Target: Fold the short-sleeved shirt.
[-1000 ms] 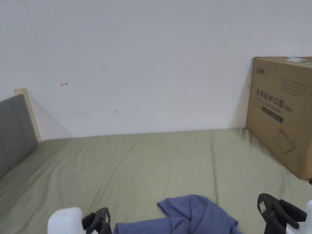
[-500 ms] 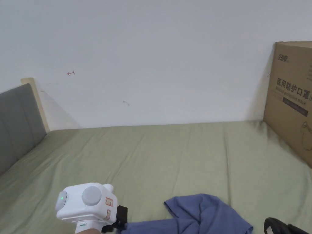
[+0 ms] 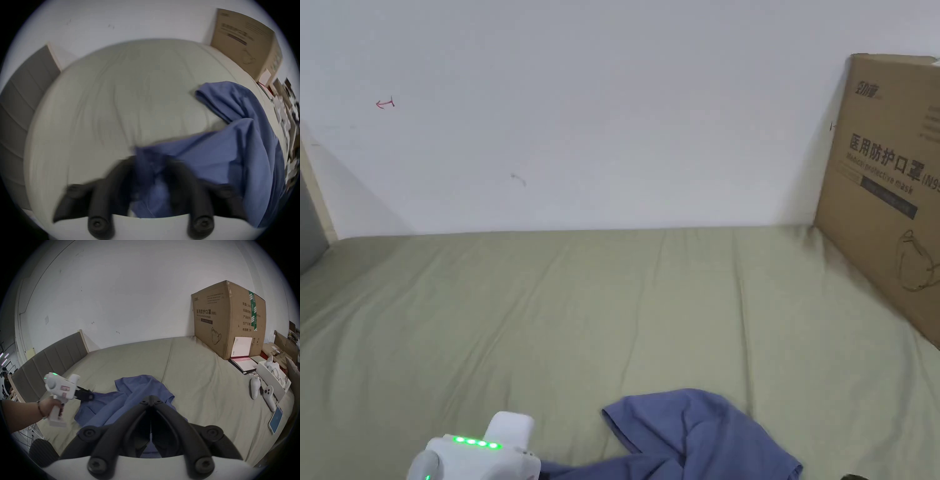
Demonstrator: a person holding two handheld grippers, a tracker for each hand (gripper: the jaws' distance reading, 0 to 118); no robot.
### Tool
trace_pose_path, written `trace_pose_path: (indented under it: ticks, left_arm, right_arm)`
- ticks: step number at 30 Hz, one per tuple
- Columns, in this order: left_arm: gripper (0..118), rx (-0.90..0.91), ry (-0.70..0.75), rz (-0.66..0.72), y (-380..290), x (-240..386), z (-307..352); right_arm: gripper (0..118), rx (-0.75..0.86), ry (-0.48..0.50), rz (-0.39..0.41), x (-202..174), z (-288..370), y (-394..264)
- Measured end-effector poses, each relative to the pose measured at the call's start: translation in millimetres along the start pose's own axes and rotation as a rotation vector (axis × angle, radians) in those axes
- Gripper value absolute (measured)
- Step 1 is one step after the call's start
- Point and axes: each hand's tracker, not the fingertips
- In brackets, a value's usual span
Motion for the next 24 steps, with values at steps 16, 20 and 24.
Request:
trace_pose_path:
  ticks: [16,20,24]
  left_arm:
    - [1,0.24,-0.216,0.301,-76,-32,105]
    - [1,0.209,-0.212,0.309,-88,-35,100]
    - [1,0.199,-0.212,0.318,-96,-40,101]
  right_arm:
    - [95,-0.683,-0.004,-0.137,28,-319,93]
    - [73,-0.776,-0.044,0.087,15,-345,72]
    - [1,-0.706,-0.036,0.188,7,-316,74]
